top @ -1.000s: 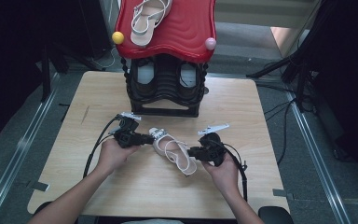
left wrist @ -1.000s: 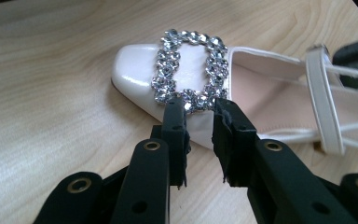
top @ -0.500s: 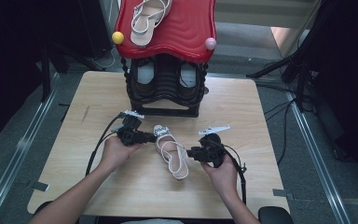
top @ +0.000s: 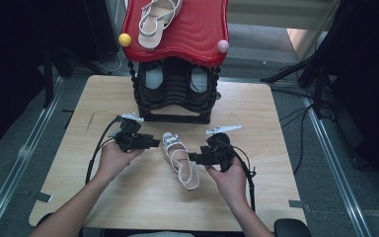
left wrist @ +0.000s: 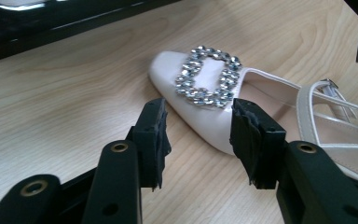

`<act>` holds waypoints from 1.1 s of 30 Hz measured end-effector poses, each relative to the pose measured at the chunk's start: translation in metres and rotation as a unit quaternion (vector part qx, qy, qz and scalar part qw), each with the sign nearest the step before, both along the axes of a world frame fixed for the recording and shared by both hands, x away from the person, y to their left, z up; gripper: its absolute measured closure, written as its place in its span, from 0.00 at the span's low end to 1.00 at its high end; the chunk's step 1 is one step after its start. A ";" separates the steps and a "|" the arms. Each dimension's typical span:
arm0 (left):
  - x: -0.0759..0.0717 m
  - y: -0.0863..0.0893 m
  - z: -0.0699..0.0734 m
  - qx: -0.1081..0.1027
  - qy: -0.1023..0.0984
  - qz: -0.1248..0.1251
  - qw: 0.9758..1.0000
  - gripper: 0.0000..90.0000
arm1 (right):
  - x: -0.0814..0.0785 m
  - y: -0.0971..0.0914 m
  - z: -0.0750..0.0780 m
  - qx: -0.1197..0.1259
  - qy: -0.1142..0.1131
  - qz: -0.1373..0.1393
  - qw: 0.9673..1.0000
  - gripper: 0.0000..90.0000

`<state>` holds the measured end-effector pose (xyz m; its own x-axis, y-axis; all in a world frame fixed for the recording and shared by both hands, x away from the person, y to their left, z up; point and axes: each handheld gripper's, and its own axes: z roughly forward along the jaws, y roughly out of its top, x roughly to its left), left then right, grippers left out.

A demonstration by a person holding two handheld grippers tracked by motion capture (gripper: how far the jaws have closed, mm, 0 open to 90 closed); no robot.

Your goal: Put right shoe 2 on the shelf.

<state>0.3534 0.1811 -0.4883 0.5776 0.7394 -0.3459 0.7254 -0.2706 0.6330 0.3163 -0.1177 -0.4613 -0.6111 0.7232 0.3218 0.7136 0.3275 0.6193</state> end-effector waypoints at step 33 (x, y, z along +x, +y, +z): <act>0.000 0.009 0.000 0.007 -0.005 0.006 1.000 0.59 | -0.009 0.052 -0.029 -0.052 0.000 -0.040 0.998 0.15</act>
